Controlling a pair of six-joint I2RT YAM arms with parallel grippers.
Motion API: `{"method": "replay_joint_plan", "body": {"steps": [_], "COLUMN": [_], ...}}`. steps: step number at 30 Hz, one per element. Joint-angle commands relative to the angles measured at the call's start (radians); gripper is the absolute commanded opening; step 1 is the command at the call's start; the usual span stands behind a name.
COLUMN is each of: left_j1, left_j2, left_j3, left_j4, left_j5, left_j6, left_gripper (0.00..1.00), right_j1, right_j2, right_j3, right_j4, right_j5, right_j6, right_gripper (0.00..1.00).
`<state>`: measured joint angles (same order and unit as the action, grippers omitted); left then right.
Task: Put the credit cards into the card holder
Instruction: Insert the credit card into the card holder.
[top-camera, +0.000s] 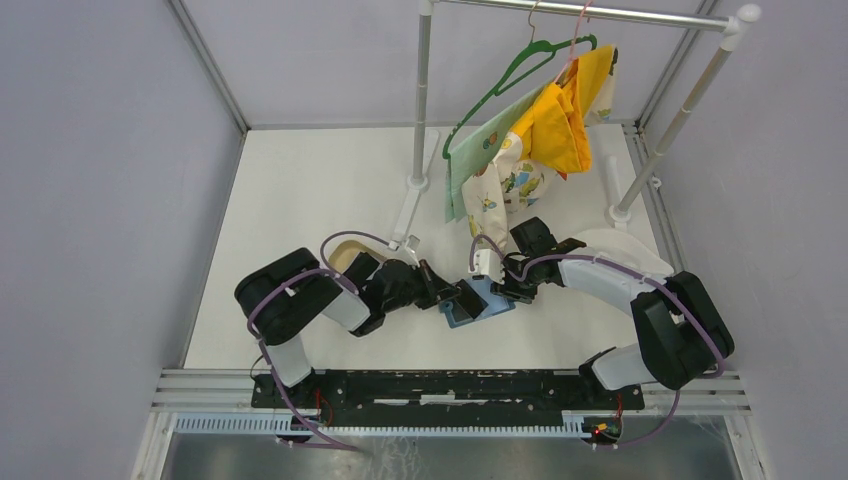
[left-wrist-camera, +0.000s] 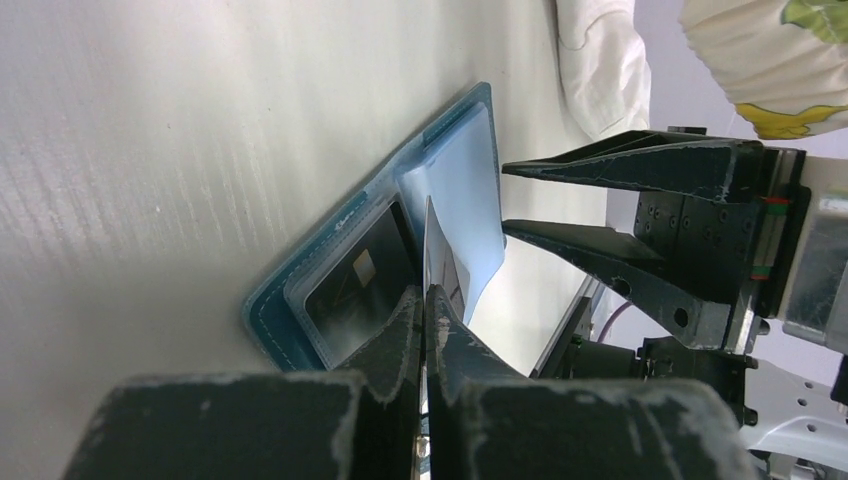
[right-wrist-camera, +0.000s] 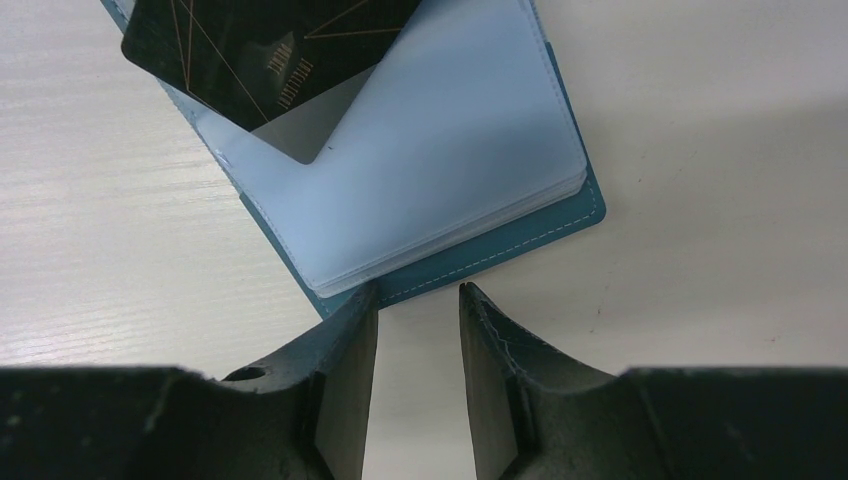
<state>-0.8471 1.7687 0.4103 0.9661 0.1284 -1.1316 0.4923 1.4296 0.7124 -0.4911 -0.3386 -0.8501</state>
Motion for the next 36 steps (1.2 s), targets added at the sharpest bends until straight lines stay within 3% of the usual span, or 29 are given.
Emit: {"method": "replay_joint_plan", "body": {"steps": [1,16,36], "left_j1": [-0.005,-0.006,0.023], "left_j2": [-0.008,0.018,0.026], "left_j3": [0.04,0.146,0.208], "left_j4": [-0.1,-0.309,-0.449], "left_j5": [0.002,0.052,0.092], "left_j6": [-0.003,0.014,0.043], "left_gripper": [0.02,0.02,0.02], "right_j1": [-0.003,-0.004,-0.004], "right_j2": [0.025,0.032,0.036], "right_j3": [0.005,0.005,0.005], "right_j4": [-0.023,-0.027,-0.027], "right_j5": [0.012,0.013,0.013], "right_j6": [0.0,-0.001,-0.001], "right_gripper": [0.41,0.41,0.41]}}
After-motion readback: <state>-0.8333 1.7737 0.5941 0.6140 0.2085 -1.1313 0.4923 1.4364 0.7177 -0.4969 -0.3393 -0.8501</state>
